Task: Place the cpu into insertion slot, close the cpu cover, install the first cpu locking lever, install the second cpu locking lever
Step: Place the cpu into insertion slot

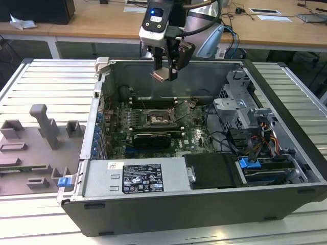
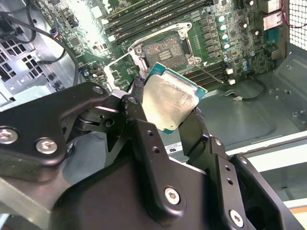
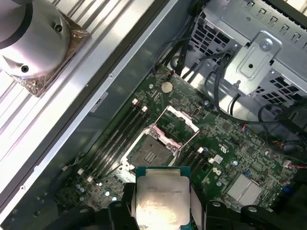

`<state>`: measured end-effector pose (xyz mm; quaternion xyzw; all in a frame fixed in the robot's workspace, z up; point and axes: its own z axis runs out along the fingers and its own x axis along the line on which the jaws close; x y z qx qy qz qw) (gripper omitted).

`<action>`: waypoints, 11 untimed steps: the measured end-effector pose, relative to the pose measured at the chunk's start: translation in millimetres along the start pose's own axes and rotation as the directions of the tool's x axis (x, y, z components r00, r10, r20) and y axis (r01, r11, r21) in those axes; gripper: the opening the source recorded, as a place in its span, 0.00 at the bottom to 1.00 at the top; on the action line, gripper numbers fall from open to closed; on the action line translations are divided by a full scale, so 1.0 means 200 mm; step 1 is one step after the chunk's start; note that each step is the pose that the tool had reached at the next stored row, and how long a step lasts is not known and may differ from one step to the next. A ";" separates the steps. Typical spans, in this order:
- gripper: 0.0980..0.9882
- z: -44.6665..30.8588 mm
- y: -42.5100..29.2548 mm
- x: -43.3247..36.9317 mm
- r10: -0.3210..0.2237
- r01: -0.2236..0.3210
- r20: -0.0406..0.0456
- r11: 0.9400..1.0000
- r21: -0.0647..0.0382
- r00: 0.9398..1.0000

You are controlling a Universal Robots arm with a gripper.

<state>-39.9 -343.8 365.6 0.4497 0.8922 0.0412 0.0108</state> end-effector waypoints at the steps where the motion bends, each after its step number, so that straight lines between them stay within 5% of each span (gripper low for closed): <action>1: 0.49 0.000 0.000 0.000 0.016 -0.016 0.001 1.000 0.000 1.000; 11: 0.49 0.003 0.000 0.000 0.126 -0.126 0.010 0.992 -0.003 0.992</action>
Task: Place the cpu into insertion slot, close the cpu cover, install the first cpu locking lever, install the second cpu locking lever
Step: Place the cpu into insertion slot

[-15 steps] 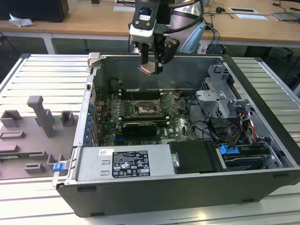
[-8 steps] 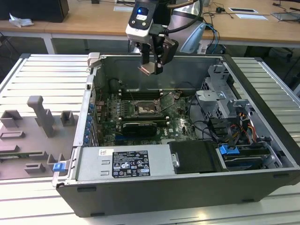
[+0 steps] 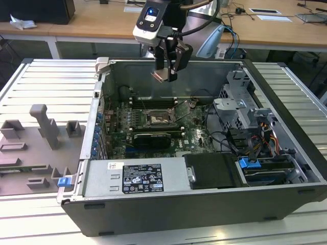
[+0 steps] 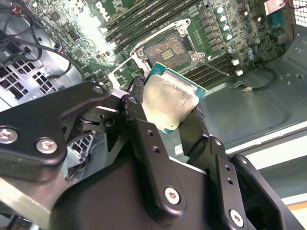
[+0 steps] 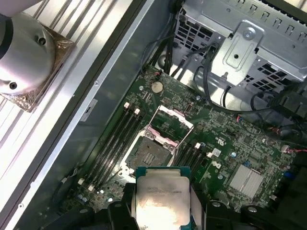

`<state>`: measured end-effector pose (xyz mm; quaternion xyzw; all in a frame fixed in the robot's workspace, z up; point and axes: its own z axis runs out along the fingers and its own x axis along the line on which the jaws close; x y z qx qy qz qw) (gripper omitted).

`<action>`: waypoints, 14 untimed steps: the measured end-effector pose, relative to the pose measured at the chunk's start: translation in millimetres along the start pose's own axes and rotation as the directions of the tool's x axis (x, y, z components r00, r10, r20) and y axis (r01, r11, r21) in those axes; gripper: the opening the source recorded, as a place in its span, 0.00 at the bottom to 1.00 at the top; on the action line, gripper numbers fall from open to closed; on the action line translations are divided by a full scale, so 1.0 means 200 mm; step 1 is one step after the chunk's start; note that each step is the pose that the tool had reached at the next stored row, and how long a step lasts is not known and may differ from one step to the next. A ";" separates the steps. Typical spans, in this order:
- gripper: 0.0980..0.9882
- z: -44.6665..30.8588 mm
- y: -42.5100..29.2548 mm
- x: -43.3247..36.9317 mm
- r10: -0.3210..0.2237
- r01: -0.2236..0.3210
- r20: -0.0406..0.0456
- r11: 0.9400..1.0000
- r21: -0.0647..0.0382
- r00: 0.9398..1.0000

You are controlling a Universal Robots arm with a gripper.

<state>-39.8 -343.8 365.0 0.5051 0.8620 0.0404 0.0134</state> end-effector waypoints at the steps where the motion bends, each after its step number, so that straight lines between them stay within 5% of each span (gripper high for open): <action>1: 0.49 0.000 0.000 0.000 0.009 -0.009 0.001 1.000 0.000 1.000; 14: 0.49 0.003 0.001 0.002 0.086 -0.086 0.009 0.996 -0.001 0.996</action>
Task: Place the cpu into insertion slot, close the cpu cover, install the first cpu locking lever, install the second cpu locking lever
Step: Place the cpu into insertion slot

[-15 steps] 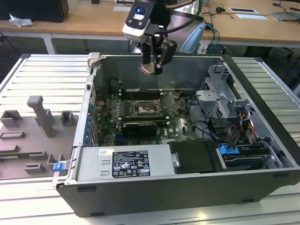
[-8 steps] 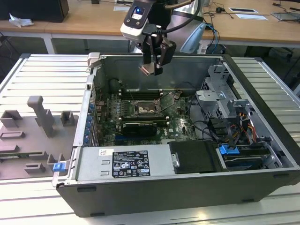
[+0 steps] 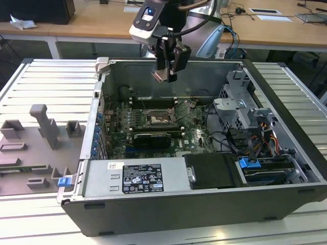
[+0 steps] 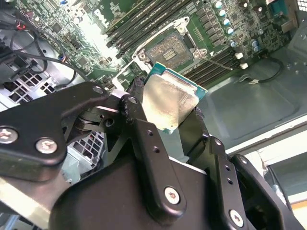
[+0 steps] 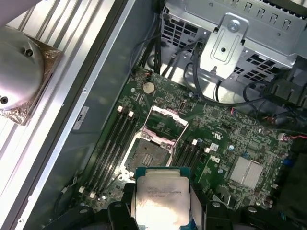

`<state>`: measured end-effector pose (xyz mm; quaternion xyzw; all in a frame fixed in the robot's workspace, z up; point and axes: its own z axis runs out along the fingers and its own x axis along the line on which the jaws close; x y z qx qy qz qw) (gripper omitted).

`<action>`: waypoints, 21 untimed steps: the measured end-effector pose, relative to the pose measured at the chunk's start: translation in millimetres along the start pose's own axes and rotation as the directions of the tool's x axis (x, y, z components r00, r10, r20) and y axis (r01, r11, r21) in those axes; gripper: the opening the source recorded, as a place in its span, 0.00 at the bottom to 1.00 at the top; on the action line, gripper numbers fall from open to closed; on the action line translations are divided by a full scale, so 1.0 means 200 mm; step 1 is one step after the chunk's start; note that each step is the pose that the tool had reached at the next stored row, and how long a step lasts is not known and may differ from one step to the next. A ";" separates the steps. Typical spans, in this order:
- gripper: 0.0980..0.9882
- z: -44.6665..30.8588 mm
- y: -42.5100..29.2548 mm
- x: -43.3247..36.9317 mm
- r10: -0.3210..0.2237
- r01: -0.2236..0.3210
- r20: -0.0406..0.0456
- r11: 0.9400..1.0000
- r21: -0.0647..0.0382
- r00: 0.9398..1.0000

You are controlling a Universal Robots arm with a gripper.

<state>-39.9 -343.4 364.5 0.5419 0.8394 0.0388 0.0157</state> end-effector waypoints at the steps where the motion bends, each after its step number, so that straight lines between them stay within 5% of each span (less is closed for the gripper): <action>1: 0.49 0.000 0.000 0.000 0.012 -0.012 0.002 1.000 0.000 1.000; 11: 0.49 0.001 0.000 0.000 0.099 -0.099 0.011 0.995 -0.001 0.995; 15: 0.49 0.003 0.000 0.000 0.194 -0.194 0.019 0.981 -0.003 0.981; 18: 0.49 0.020 -0.001 0.000 0.265 -0.265 0.025 0.964 -0.006 0.964; 21: 0.49 0.042 -0.003 0.000 0.277 -0.277 0.025 0.961 -0.006 0.961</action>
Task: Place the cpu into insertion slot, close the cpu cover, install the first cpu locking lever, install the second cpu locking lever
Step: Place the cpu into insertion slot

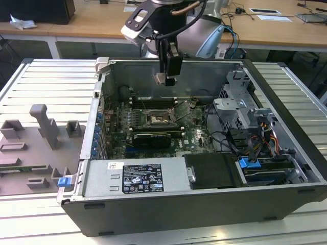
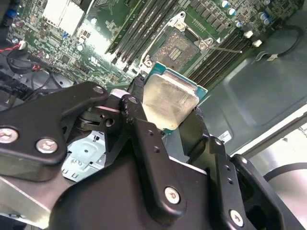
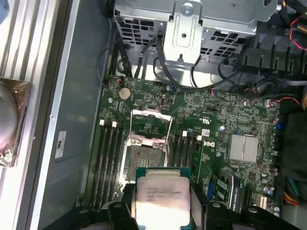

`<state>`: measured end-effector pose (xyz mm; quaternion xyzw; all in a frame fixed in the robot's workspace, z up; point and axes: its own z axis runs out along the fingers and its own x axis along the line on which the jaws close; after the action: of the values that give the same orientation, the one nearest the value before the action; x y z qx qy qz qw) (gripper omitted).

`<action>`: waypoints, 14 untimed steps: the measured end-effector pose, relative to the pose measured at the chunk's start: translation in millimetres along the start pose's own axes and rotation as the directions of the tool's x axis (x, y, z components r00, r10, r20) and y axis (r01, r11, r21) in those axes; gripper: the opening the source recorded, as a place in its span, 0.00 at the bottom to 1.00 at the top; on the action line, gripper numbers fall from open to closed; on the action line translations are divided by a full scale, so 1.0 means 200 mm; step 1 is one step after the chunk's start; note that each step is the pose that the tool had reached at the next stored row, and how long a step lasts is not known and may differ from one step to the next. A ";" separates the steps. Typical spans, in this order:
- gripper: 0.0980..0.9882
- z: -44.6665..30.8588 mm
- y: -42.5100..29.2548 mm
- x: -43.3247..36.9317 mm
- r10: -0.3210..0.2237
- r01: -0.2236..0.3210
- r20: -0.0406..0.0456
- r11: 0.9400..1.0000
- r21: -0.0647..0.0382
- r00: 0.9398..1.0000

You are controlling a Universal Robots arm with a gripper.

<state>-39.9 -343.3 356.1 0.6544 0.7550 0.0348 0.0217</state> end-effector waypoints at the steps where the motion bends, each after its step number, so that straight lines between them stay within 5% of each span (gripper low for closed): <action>1: 0.49 0.007 -0.001 0.000 0.001 -0.001 0.000 1.000 0.000 1.000; 14: 0.49 0.074 -0.006 0.000 0.002 -0.002 0.000 1.000 0.000 1.000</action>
<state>-39.9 -343.2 341.2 0.6551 0.7545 0.0348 0.0217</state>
